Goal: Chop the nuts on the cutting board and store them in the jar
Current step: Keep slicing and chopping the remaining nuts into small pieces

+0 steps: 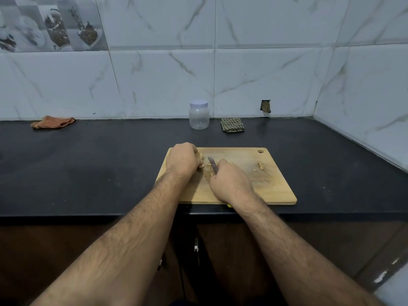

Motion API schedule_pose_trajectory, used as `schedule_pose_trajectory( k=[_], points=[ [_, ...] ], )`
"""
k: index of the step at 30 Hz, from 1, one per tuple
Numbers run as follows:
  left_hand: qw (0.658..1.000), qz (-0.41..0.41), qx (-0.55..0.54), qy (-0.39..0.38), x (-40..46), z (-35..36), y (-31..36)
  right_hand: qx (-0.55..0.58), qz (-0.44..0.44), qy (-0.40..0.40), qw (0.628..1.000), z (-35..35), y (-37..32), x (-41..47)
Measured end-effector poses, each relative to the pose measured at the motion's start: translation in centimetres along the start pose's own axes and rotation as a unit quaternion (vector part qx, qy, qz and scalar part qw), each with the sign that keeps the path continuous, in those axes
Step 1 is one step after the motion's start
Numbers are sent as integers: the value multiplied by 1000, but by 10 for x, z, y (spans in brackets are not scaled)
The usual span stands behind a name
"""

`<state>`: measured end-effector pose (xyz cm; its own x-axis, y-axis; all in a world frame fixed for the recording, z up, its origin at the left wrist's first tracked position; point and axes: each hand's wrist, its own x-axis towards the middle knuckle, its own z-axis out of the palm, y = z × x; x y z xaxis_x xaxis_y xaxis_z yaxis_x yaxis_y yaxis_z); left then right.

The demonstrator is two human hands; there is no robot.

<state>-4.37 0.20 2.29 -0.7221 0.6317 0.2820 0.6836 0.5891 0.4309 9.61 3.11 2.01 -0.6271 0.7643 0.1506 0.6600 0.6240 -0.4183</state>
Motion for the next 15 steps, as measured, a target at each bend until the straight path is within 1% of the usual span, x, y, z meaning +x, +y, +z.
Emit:
schedule_pose_trajectory(
  k=[8, 15],
  points=[
    [999, -13, -27, 41, -3, 0, 0, -4, -3, -6, 1000, -2, 0, -2],
    [998, -8, -32, 53, -4, 6, 0, 8, 2, -14, 1000, -3, 0, -2]
  ],
)
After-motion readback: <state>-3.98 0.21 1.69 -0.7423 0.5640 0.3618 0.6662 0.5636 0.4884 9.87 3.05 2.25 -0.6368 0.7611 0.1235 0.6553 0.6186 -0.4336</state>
